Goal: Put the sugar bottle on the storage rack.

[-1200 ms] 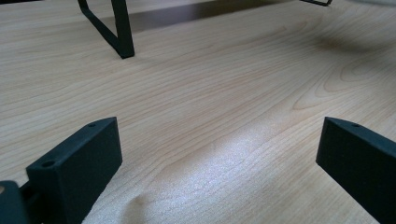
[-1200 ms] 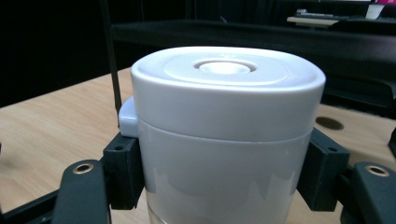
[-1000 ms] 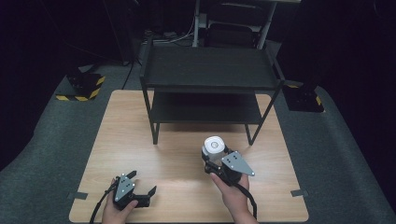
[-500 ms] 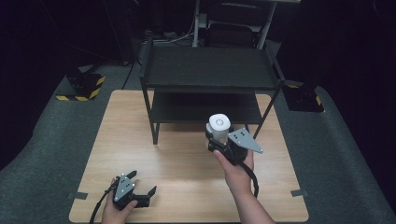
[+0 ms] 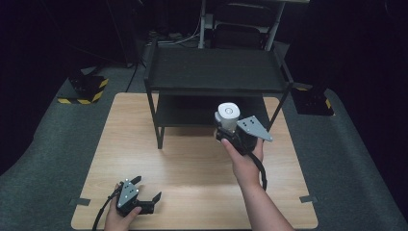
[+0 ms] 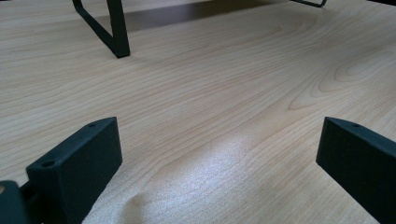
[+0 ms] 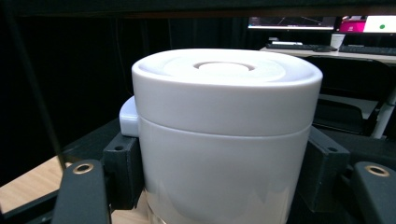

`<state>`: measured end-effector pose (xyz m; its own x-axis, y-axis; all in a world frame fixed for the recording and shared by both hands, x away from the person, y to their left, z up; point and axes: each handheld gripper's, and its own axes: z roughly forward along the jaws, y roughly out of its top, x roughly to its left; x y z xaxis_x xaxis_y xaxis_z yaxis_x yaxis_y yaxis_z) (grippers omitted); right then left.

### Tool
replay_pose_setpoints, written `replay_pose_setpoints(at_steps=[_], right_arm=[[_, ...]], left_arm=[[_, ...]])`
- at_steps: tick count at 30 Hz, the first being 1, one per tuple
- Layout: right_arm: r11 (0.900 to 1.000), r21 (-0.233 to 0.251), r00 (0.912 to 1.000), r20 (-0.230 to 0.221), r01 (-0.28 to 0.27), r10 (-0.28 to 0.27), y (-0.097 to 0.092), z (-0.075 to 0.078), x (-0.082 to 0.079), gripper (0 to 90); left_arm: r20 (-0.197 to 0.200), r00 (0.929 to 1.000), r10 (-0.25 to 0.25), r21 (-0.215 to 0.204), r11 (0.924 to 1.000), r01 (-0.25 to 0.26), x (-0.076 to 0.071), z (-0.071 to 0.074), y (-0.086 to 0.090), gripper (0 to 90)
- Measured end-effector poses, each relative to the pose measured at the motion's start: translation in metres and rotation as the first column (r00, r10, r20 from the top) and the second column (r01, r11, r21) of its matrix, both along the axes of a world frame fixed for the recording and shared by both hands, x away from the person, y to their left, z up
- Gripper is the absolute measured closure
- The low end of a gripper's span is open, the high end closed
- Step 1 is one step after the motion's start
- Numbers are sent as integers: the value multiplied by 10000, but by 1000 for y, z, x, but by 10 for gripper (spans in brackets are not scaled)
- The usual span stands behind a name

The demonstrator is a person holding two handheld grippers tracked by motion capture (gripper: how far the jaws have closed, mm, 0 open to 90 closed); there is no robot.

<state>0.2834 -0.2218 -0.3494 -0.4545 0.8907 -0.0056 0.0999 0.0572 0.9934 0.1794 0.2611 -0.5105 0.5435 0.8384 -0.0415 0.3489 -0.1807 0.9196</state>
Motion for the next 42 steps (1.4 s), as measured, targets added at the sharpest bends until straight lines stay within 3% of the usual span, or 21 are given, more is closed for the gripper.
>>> replay_pose_setpoints(at_steps=[17,28,36,42], right_arm=[[9985,-279,9988,-103,479,-482,14,7,44,311],[9977,-171,9978,91,651,-649,22,-4,69,311],[9964,-245,9954,541,806,-792,34,-12,83,311],[9950,-148,9945,370,988,-982,37,-15,90,311]], left_arm=[[-71,9999,-106,-2,9999,106,2,1,2,4],[-49,9999,-115,-3,9999,115,2,1,2,4],[-52,9999,-159,-26,9999,159,2,0,2,4],[-50,9998,-199,-3,9998,199,2,1,3,4]])
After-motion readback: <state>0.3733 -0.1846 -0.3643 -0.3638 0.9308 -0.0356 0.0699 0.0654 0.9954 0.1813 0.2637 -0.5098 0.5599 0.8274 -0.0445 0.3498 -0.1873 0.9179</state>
